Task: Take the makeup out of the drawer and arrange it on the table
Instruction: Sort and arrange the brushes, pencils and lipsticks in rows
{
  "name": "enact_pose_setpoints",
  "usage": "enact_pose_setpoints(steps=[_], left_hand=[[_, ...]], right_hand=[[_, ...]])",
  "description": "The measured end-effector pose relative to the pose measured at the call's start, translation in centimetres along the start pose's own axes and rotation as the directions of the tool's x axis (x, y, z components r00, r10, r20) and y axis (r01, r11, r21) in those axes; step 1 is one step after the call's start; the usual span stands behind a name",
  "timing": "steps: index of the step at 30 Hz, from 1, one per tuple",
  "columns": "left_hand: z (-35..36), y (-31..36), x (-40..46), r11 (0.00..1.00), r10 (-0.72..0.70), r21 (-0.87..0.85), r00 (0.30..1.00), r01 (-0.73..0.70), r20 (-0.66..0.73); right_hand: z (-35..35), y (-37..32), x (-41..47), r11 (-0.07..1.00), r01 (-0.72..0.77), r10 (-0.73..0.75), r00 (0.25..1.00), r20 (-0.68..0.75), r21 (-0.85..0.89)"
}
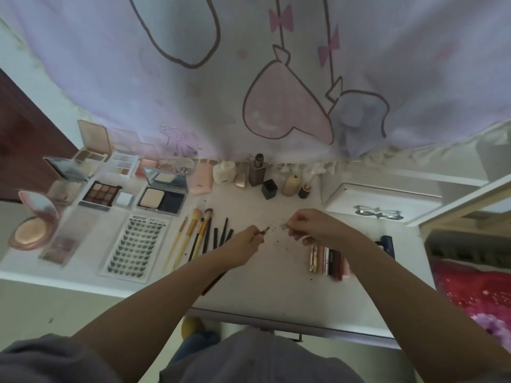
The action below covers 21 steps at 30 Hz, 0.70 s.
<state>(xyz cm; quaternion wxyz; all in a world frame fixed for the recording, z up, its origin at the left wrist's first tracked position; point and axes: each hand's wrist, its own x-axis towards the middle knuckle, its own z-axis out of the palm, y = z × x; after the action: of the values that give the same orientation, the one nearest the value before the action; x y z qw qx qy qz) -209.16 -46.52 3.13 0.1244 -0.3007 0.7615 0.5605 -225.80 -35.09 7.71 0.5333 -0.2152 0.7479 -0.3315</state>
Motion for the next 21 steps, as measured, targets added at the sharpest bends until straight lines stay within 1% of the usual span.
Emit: enact_pose_setpoints(steps=[1, 3, 4, 5, 6, 7, 8, 9, 11, 13, 15, 17, 19, 21], left_hand=[[-0.4, -0.1, 0.3, 0.995, -0.054, -0.089, 0.999, 0.054, 0.006], [-1.3, -0.1, 1.3, 0.956, -0.156, -0.263, 0.985, 0.133, -0.067], [-1.7, 0.0, 1.9, 0.934, -0.204, -0.322, 0.972, 0.158, -0.114], [-2.1, 0.2, 2.5, 0.932, -0.228, -0.319, 0.961, 0.170, -0.155], [-2.5, 0.3, 3.0, 0.958, -0.220, -0.228, 0.957, 0.175, -0.188], [-3.0, 0.5, 3.5, 0.983, -0.184, -0.067, 0.960, 0.173, -0.211], [-3.4, 0.7, 3.8, 0.980, -0.137, 0.112, 0.965, 0.166, -0.224], [-3.8, 0.8, 4.1, 0.951, -0.096, 0.266, 0.968, 0.157, -0.230], [-4.4, 1.0, 4.4, 0.871, -0.045, 0.472, 0.978, 0.138, -0.203], [-4.9, 1.0, 4.8, 0.804, -0.018, 0.584, 0.987, 0.111, -0.163], [-5.2, 0.6, 5.1, 0.757, 0.010, 0.650, 0.992, 0.075, -0.126], [-5.6, 0.1, 5.6, 0.689, 0.027, 0.722, 0.994, 0.061, -0.110], [-5.7, -0.5, 6.2, 0.632, 0.027, 0.773, 0.995, 0.055, -0.092], [-5.7, -1.1, 6.6, 0.613, 0.019, 0.788, 0.996, 0.056, -0.086]], right_hand=[[-0.3, 0.5, -0.1, 0.999, -0.020, 0.024, 0.997, -0.068, 0.046], [0.0, 1.4, -0.2, 0.992, -0.077, 0.089, 0.987, -0.131, 0.096], [0.8, 1.9, -0.1, 0.991, -0.113, 0.123, 0.983, -0.138, 0.077], [1.9, 2.3, 0.1, 0.988, -0.146, 0.151, 0.978, -0.145, 0.045], [3.3, 2.7, 0.3, 0.985, -0.171, 0.171, 0.972, -0.163, 0.013], [4.8, 2.8, 0.6, 0.984, -0.180, 0.174, 0.966, -0.191, -0.010], [6.2, 2.9, 0.9, 0.984, -0.171, 0.156, 0.961, -0.228, -0.046], [7.5, 2.9, 1.2, 0.981, -0.151, 0.113, 0.955, -0.273, -0.123], [9.9, 2.8, 1.8, 0.928, -0.156, 0.024, 0.931, -0.364, -0.339], [11.7, 2.6, 2.3, 0.849, -0.203, -0.021, 0.910, -0.414, -0.488], [13.0, 2.6, 3.1, 0.768, -0.240, -0.034, 0.911, -0.411, -0.594], [14.0, 2.6, 3.9, 0.707, -0.255, -0.031, 0.921, -0.389, -0.659], [14.6, 2.5, 4.6, 0.699, -0.268, -0.013, 0.922, -0.387, -0.663], [15.0, 2.5, 5.2, 0.719, -0.274, -0.015, 0.913, -0.409, -0.639]])
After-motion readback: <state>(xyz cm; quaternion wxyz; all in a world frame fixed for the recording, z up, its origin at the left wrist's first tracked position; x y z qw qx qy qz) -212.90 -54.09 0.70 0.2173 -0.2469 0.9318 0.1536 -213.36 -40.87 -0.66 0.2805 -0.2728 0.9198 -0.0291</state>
